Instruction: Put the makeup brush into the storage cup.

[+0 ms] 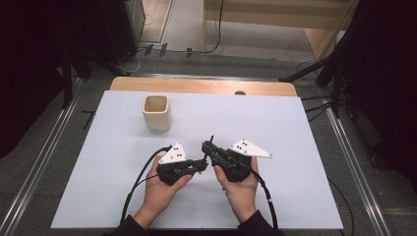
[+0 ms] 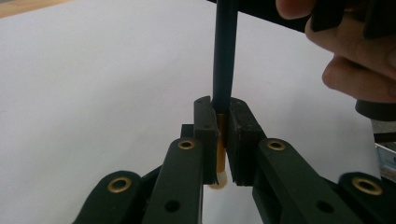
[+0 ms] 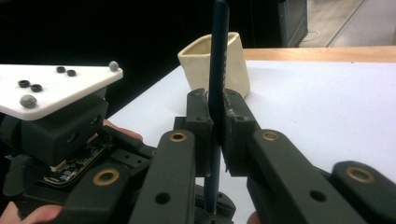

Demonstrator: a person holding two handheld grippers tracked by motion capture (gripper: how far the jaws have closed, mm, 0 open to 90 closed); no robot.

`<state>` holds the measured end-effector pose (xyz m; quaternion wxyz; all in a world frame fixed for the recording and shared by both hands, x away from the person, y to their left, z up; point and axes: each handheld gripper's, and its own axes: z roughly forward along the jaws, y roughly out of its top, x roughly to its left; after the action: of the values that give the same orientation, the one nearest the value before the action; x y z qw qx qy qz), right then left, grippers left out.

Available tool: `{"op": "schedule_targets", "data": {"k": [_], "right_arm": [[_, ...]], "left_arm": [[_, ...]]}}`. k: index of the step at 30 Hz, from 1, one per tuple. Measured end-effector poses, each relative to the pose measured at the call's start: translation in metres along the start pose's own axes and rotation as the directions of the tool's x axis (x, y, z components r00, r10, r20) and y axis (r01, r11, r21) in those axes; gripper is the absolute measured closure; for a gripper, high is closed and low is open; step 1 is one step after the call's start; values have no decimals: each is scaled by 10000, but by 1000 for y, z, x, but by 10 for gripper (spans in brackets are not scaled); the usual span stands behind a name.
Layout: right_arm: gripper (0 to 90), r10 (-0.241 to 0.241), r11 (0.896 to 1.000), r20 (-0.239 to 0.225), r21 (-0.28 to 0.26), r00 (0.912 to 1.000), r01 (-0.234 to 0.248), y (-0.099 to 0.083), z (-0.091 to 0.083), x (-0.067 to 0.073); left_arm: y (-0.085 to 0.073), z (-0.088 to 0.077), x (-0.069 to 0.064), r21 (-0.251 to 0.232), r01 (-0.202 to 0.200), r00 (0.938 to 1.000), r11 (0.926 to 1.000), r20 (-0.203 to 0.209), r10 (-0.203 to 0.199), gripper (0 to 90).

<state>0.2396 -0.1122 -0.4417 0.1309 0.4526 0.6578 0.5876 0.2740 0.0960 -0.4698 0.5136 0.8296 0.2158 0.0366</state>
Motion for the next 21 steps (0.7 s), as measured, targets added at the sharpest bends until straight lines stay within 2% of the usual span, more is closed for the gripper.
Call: {"op": "schedule_targets", "data": {"k": [3,9,13,17,21], "right_arm": [[795,58,9999,-15,125,10000,-58,-3,2,1],[790,111,9995,-22,279,9999,-110,-9,7,4],[831,175,9991,-77,398,9998,-172,-11,9,5],[847,0,9988,48,498,10000,-2,-12,9,5],[847,-136,9989,186,460,9997,127,-11,7,3]], "left_arm": [[1,-4,2,-207,161,9998,9997,-94,-163,846],[0,-7,4,-433,227,9996,9988,-150,-233,846],[0,-6,3,-426,228,9997,9988,-118,-234,846],[0,-5,5,-317,362,9993,9988,-25,-363,837],[-1,-4,6,-192,437,9990,9989,119,-435,692]]}}
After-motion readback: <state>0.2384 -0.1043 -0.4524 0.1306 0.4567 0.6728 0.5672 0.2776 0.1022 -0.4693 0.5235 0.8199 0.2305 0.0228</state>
